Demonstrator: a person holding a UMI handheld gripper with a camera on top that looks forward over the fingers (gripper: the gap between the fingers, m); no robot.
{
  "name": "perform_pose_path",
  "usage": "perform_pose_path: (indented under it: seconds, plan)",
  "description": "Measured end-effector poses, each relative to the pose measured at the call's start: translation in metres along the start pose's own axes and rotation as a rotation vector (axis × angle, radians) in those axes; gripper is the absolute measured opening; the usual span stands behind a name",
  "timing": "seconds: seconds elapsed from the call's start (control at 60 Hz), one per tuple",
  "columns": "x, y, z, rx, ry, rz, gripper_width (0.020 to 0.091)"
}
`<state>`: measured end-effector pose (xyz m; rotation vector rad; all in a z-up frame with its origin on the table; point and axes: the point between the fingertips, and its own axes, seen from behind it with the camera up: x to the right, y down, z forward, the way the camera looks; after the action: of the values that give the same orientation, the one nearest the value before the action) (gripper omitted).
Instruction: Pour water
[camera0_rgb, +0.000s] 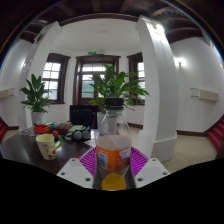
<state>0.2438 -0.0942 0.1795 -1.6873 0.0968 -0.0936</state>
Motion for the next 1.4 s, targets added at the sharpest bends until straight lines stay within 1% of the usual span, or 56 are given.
perform_pose_path:
  seconds: [0.033, 0.05, 0.1, 0.117, 0.133, 0.267, 0.283, 0.3, 0.367, 0.467, 0.6, 0.8, 0.817, 0.833, 0.933, 0.95, 1.033, 1.117, 1.2, 1.25, 1.317, 1.35, 1.4]
  plan:
    - [-0.002, 0.001, 0.001, 0.008, 0.000, -0.011, 0.0383]
    - [-0.003, 0.002, 0.001, 0.011, -0.003, -0.021, 0.0380]
    - [-0.003, 0.000, 0.004, 0.019, -0.010, -0.049, 0.0322]
    - [-0.011, -0.011, 0.013, 0.016, -0.006, -0.054, 0.0316]
    - [-0.007, -0.003, 0.003, 0.017, -0.005, -0.059, 0.0316]
    - [-0.006, -0.003, 0.011, -0.003, -0.005, -0.112, 0.0316]
    - [-0.008, -0.006, 0.021, -0.007, -0.005, -0.122, 0.0317]
    - [-0.006, -0.002, 0.010, -0.010, 0.000, -0.134, 0.0317]
    - [-0.005, 0.001, 0.013, -0.031, 0.000, -0.200, 0.0315]
    - [-0.014, -0.001, 0.024, -0.063, -0.034, -0.375, 0.0315]
    - [-0.033, -0.013, 0.049, -0.078, -0.076, -0.731, 0.0317]
    - [-0.050, -0.030, 0.094, -0.047, -0.107, -1.269, 0.0317]
    - [-0.062, -0.041, 0.099, -0.054, -0.111, -1.292, 0.0317]
    - [-0.045, -0.032, 0.103, -0.048, -0.107, -1.336, 0.0316]
    - [-0.047, -0.036, 0.118, -0.029, -0.118, -1.528, 0.0315]
    - [-0.059, -0.043, 0.122, -0.034, -0.117, -1.552, 0.0314]
    - [-0.060, -0.044, 0.132, 0.012, -0.100, -1.739, 0.0314]
    - [-0.044, -0.053, 0.147, 0.051, -0.099, -1.898, 0.0320]
    - [-0.035, -0.055, 0.153, 0.074, -0.072, -2.066, 0.0317]
    - [-0.017, -0.062, 0.154, 0.094, -0.062, -2.141, 0.0319]
    - [-0.005, -0.064, 0.153, 0.097, -0.040, -2.212, 0.0322]
    - [-0.008, -0.065, 0.162, 0.093, -0.039, -2.230, 0.0320]
    - [0.002, -0.065, 0.158, 0.098, -0.052, -2.235, 0.0317]
